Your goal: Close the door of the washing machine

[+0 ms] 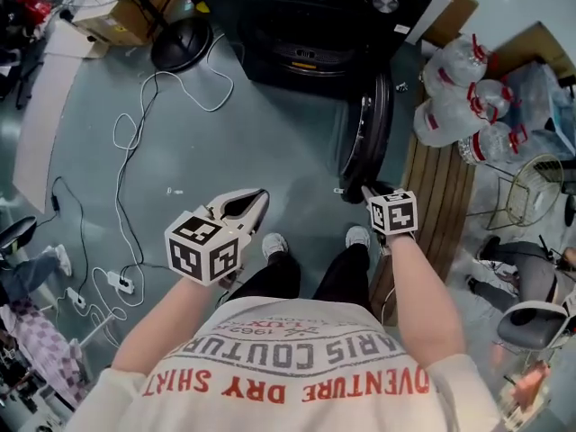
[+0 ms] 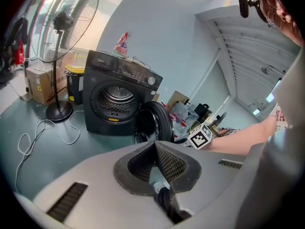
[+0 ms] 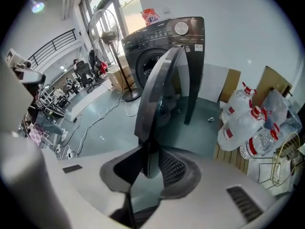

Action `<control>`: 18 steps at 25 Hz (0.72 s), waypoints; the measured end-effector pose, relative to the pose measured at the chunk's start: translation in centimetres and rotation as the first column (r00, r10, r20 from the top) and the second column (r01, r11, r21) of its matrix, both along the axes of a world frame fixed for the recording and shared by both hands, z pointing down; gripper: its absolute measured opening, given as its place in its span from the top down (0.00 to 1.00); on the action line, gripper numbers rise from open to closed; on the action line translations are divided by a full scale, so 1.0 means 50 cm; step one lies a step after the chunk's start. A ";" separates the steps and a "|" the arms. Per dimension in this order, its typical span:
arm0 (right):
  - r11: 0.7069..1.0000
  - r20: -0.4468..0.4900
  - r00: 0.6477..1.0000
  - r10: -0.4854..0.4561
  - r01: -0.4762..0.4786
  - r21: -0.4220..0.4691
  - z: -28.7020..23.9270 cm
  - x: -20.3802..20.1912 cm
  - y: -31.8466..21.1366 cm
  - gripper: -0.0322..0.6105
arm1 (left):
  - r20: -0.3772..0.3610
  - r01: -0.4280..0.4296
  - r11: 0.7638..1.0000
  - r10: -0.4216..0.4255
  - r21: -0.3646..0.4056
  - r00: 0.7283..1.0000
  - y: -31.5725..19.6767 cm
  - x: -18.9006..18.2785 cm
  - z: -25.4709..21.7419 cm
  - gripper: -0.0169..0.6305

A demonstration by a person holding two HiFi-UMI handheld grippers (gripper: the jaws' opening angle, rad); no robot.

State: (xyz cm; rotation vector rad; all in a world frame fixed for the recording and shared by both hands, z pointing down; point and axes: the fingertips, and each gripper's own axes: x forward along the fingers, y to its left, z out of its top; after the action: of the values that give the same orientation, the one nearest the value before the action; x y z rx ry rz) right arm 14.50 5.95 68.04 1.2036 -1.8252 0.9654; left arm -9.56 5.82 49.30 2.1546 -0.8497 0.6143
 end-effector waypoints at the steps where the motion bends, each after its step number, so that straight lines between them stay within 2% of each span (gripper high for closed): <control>1: 1.000 0.007 1.000 0.013 -0.013 0.004 0.000 -0.019 -0.006 0.79 | -0.001 0.003 1.000 -0.003 -0.003 1.000 0.000 -0.023 0.004 0.93; 10: 0.996 0.038 0.995 0.088 -0.089 0.015 0.004 -0.190 -0.065 0.75 | -0.020 0.088 0.995 -0.089 -0.037 0.996 -0.006 -0.200 0.022 0.93; 18: 0.996 0.115 0.990 0.083 -0.080 -0.030 0.011 -0.304 -0.144 0.70 | -0.023 0.139 0.989 -0.140 -0.040 0.990 -0.046 -0.260 0.018 0.93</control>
State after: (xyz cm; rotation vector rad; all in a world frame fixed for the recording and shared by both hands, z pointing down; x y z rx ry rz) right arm -0.69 -1.25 68.59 1.2375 -1.8603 1.1220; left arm -22.54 3.53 50.18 2.0443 -0.9580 0.5263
